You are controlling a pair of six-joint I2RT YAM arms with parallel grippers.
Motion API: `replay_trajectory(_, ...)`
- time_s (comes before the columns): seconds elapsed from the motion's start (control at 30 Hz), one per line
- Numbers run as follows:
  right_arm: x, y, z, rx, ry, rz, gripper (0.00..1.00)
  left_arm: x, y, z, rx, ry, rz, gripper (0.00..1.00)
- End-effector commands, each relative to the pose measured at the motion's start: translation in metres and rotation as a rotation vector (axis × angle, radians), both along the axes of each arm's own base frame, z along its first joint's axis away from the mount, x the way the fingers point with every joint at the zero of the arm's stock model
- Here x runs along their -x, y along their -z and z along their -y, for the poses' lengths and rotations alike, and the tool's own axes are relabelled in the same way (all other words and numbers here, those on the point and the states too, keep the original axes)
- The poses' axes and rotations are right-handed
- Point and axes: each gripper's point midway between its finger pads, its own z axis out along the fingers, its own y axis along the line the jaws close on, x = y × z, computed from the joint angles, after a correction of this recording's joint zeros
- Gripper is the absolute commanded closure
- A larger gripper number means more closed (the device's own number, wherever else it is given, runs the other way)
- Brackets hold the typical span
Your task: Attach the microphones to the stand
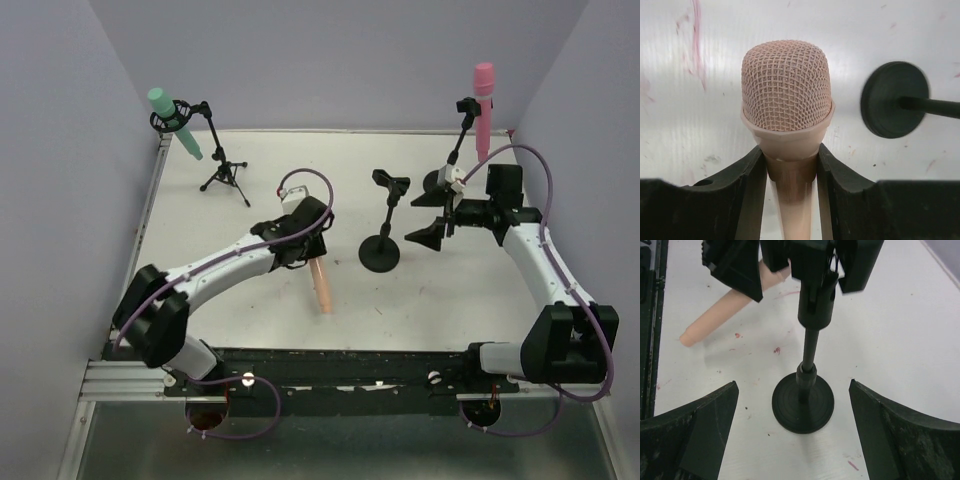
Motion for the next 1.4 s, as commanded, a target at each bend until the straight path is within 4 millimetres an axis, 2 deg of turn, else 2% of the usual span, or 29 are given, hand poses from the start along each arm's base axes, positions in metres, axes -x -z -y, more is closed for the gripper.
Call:
replay_trajectory(0.0, 0.013, -0.026, 0.003, 0.036, -0.026, 0.003, 0.0, -0.031, -0.097, -0.01, -0.037, 0.272, 0.464, 1.0)
replay_trajectory(0.1, 0.018, -0.043, 0.002, 0.038, -0.047, 0.017, 0.0, -0.027, -0.147, -0.005, 0.038, 0.459, 0.679, 1.0)
replay_trajectory(0.13, 0.019, -0.052, 0.001, 0.031, -0.051, 0.018, 0.0, -0.024, -0.157, -0.005, 0.062, 0.508, 0.725, 1.0)
replay_trajectory(0.23, 0.013, -0.074, -0.001, 0.002, -0.033, -0.005, 0.0, -0.017, -0.204, -0.003, 0.157, 0.642, 0.903, 1.0)
replay_trajectory(0.33, 0.004, -0.093, -0.006, -0.025, 0.009, -0.06, 0.0, -0.011, -0.234, 0.0, 0.207, 0.75, 1.019, 1.0)
replay_trajectory(0.43, -0.004, -0.105, -0.022, -0.018, 0.051, -0.061, 0.0, -0.012, -0.258, 0.003, 0.212, 0.797, 1.085, 1.0)
replay_trajectory(0.57, -0.016, -0.116, -0.028, -0.024, 0.139, -0.099, 0.0, -0.01, -0.274, 0.01, 0.235, 0.839, 1.125, 1.0)
replay_trajectory(0.67, -0.021, -0.116, -0.03, -0.031, 0.177, -0.112, 0.0, -0.011, -0.278, 0.012, 0.247, 0.836, 1.136, 1.0)
replay_trajectory(0.9, -0.033, -0.098, -0.042, -0.02, 0.241, -0.14, 0.0, -0.012, -0.28, 0.016, 0.266, 0.846, 1.153, 1.0)
replay_trajectory(1.07, -0.041, -0.091, -0.046, -0.005, 0.256, -0.132, 0.01, -0.014, -0.289, 0.019, 0.275, 0.856, 1.179, 1.0)
replay_trajectory(1.1, -0.041, -0.091, -0.046, -0.002, 0.256, -0.126, 0.02, -0.015, -0.291, 0.02, 0.276, 0.858, 1.182, 1.0)
replay_trajectory(1.23, -0.04, -0.088, -0.044, 0.021, 0.246, -0.1, 0.2, -0.018, -0.295, 0.023, 0.282, 0.871, 1.186, 1.0)
replay_trajectory(1.37, -0.035, -0.084, -0.044, 0.037, 0.22, -0.081, 0.42, -0.022, -0.307, 0.03, 0.297, 0.9, 1.206, 1.0)
